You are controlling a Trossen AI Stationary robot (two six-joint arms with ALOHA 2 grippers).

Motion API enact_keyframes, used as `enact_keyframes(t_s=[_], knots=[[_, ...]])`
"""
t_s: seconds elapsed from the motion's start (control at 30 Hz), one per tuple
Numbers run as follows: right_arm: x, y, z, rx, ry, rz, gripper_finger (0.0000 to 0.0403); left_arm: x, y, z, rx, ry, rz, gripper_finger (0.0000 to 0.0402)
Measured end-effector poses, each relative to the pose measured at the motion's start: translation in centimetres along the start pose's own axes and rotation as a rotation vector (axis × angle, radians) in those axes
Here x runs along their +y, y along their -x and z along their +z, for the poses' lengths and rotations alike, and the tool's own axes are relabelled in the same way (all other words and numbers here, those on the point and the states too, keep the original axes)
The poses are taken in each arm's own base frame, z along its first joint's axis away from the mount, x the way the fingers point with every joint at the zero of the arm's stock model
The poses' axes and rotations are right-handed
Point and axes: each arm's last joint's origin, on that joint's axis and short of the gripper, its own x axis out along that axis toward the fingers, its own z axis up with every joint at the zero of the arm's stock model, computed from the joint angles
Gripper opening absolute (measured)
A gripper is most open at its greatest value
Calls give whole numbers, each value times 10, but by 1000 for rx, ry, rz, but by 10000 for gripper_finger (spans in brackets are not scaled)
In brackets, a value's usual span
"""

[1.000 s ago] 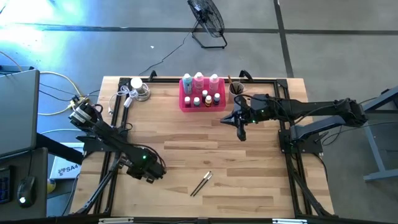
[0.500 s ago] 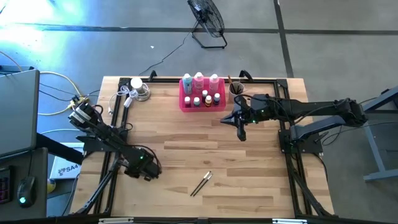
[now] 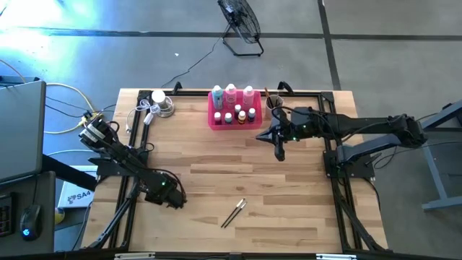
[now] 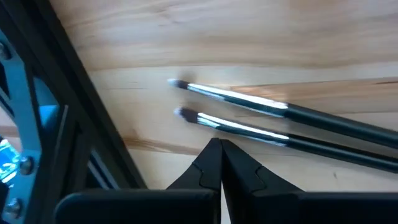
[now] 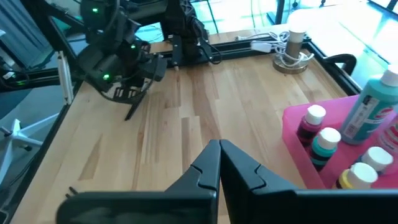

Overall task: Pick & Place Paint Supplies
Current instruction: Move the silver paintbrushes to the center of the table

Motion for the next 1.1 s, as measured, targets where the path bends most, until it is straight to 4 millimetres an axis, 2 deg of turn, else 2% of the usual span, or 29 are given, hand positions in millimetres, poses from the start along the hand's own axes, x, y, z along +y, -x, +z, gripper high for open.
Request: enact_keyframes(t_s=[0.33,0.9,1.1], knots=[[-9,1,1,-6,-14,-29,2,-10,12,-3,-125,63,-110,0],[-8,1,1,-1,38,4,2,-20,21,-1,-348,159,-292,0],[-8,1,1,-1,38,4,2,-24,22,4,-501,207,-400,0]])
